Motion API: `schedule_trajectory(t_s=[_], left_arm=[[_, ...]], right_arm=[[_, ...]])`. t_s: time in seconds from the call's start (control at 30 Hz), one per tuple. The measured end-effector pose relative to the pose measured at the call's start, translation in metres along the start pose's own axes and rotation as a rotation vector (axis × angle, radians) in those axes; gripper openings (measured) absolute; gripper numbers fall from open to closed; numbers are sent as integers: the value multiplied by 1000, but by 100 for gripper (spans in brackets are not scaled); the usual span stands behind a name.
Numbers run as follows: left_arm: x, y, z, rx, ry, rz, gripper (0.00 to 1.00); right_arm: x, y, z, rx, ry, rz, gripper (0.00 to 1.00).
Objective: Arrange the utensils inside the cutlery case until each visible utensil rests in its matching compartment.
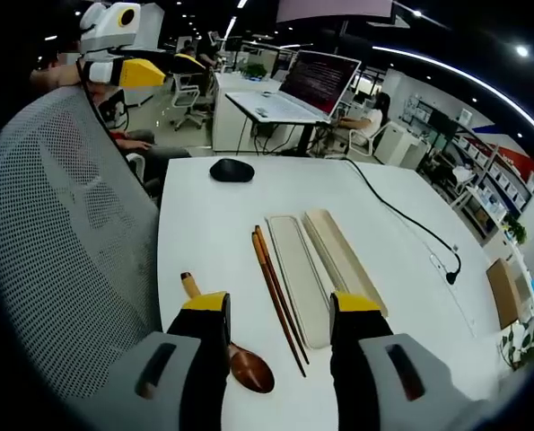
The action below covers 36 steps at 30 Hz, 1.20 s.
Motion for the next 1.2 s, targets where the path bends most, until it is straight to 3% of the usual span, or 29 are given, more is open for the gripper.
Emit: schedule_trajectory(t_s=[0.27, 0.63, 0.73, 1.2], left_arm=[[1, 1, -1, -8, -1, -1, 60], [3, 2, -5, -8, -14, 3, 58], [-1, 1, -8, -23, -36, 39, 58], [-1, 6, -7, -13, -28, 18, 58]], right_arm=[[-1, 5, 1, -19, 33, 2, 42], [0, 18, -2, -69, 40, -18, 40], [2, 23, -5, -81, 40, -25, 40], [8, 32, -1, -106, 39, -59, 37]])
Point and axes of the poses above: the point that each gripper's makers call its tool centre point, and the gripper's own axes: y roughly forward along the fingers, z roughly to its right, x roughly out of its underside, the point moved 5 cm from there along -y, roughly backward along the fingers, and after that the axes turned 1 degree about -x, right-handed, at the moved point
